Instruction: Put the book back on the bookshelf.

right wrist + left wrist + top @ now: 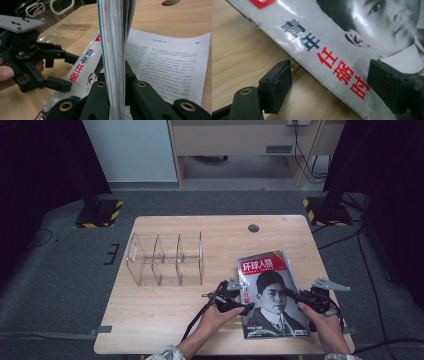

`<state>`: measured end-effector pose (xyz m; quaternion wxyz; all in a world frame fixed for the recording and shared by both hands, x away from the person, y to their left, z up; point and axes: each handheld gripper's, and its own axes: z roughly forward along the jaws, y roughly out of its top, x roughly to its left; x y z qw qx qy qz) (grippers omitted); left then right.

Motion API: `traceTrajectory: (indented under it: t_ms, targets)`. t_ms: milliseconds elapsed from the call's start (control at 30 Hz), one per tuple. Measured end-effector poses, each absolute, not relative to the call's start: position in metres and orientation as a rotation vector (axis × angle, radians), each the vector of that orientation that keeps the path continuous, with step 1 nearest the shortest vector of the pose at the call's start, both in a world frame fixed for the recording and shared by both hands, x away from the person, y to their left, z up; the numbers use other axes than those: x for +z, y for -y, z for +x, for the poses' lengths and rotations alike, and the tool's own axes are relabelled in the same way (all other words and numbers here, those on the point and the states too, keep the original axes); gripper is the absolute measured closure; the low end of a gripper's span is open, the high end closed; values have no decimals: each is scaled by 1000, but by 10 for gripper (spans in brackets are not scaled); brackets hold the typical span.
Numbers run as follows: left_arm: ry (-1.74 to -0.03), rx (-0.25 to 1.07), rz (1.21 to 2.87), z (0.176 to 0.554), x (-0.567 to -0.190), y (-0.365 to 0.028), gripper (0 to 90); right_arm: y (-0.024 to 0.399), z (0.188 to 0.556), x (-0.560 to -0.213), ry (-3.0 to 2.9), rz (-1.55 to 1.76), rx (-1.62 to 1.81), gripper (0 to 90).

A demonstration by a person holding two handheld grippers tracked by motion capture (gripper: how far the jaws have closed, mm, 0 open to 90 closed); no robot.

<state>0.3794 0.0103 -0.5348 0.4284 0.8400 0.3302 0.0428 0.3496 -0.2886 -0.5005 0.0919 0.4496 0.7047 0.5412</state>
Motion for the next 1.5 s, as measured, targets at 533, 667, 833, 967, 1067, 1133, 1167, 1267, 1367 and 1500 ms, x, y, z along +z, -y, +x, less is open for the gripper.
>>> traceTrajectory:
  t_ms: [533, 667, 833, 967, 1067, 1133, 1167, 1267, 1367, 1500]
  targets:
    - [-784, 240, 2148, 374, -534, -4, 383, 274, 357, -520, -2236, 1326, 1198, 740]
    - [-780, 253, 2150, 372, -534, -3, 405, 274, 356, -522, -2199, 1329, 1009, 382]
    - [-774, 243, 2151, 373, -534, -4, 424, 294, 362, -525, -2067, 1489, 963, 205]
    - [-758, 227, 2148, 373, -533, -4, 452, 293, 363, -528, -2091, 1490, 988, 231]
    - [-756, 222, 2146, 372, -532, -4, 451, 287, 363, -530, -2119, 1492, 988, 248]
    - [-752, 211, 2151, 371, -531, -3, 424, 285, 363, -531, -2136, 1478, 973, 228]
    - [-756, 193, 2144, 372, -530, -1, 399, 283, 364, -532, -2140, 1469, 959, 235]
    - [-758, 184, 2137, 375, -528, 1, 335, 283, 364, -532, -2135, 1464, 967, 240]
    - [-769, 171, 2143, 384, -524, 9, 268, 284, 364, -535, -2123, 1433, 984, 243]
    - [-739, 187, 2175, 396, -519, 19, 234, 284, 363, -536, -2122, 1423, 999, 245]
